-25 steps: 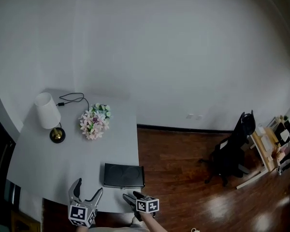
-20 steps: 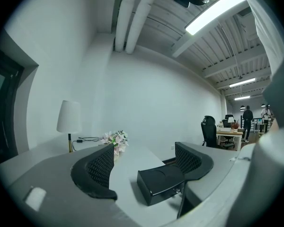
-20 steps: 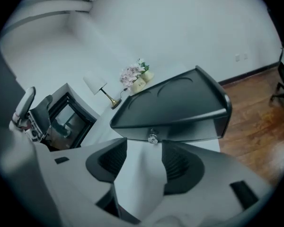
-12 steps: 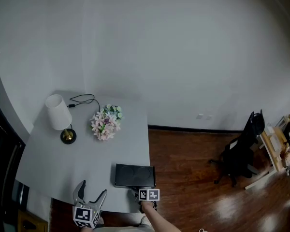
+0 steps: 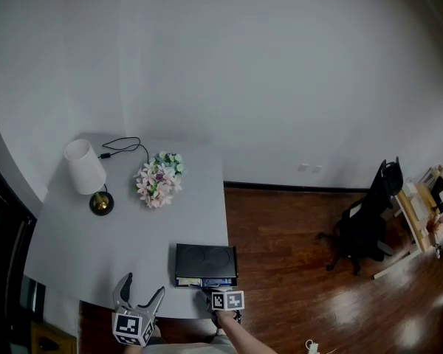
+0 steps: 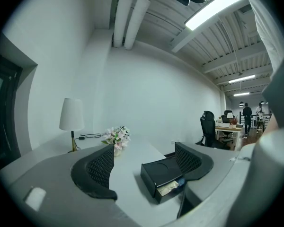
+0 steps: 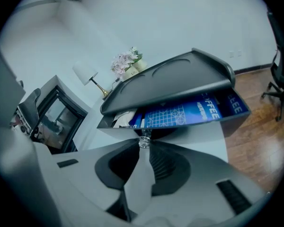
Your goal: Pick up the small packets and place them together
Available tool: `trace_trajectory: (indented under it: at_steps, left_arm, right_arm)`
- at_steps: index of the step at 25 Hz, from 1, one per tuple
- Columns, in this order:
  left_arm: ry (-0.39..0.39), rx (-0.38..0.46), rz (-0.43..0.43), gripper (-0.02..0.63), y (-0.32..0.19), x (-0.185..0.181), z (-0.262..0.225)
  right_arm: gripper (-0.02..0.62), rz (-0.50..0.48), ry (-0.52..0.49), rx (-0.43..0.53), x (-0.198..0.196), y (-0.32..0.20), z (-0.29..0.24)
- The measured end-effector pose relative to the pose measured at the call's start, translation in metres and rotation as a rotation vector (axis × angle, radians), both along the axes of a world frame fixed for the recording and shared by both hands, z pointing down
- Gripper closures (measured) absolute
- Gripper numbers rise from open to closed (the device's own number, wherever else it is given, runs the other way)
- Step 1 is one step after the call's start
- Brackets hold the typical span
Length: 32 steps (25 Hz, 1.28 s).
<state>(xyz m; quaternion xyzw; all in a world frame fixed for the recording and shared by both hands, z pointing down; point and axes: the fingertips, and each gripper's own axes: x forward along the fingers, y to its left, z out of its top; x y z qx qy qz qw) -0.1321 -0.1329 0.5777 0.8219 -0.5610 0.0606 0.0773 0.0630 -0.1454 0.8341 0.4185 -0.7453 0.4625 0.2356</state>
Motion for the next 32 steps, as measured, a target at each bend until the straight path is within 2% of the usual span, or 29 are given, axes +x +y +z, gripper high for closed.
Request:
trace_trajectory:
  at_steps: [9, 13, 16, 17, 18, 21, 23, 25, 26, 28, 30, 32]
  left_arm:
    - [0.004, -0.019, 0.091, 0.215, -0.002, 0.023, 0.008]
    - [0.003, -0.02, 0.127, 0.215, -0.004, 0.03, 0.01]
    - [0.001, -0.022, 0.144, 0.215, -0.005, 0.034, 0.01]
    - [0.001, -0.022, 0.148, 0.215, -0.005, 0.035, 0.01]
    - [0.002, -0.022, 0.152, 0.215, -0.006, 0.036, 0.01]
    - [0.008, -0.017, 0.162, 0.215, -0.007, 0.039, 0.008]
    - [0.014, -0.009, 0.166, 0.215, -0.008, 0.041, 0.004]
    - [0.021, 0.0, 0.169, 0.215, -0.008, 0.042, 0.001]
    - [0.025, 0.004, 0.17, 0.215, -0.008, 0.042, -0.001]
    - [0.035, 0.017, 0.173, 0.215, -0.009, 0.045, -0.009]
    - [0.043, 0.037, 0.18, 0.215, -0.011, 0.048, -0.021]
    - [0.049, 0.062, 0.182, 0.215, -0.013, 0.049, -0.032]
  right_arm:
    - [0.534, -0.021, -0.002, -0.047, -0.002, 0.074, 0.007]
    - [0.534, -0.021, -0.003, -0.045, -0.005, 0.087, 0.01]
    - [0.528, -0.034, 0.073, -0.001, -0.001, 0.086, 0.01]
    - [0.49, -0.043, 0.11, 0.018, 0.0, 0.086, 0.011]
    - [0.486, -0.055, 0.135, 0.035, 0.001, 0.088, 0.01]
    - [0.477, -0.077, 0.137, 0.08, 0.004, 0.095, -0.002]
    - [0.478, -0.051, 0.12, 0.121, 0.014, 0.098, -0.016]
    - [0.477, -0.006, 0.077, 0.208, 0.024, 0.092, -0.042]
    - [0.479, 0.019, 0.052, 0.283, 0.03, 0.085, -0.061]
    - [0.479, 0.059, 0.023, 0.49, 0.041, 0.065, -0.112]
    - [0.479, 0.045, 0.078, 0.705, 0.051, 0.046, -0.164]
    - [0.479, 0.001, 0.178, 0.867, 0.056, 0.032, -0.208]
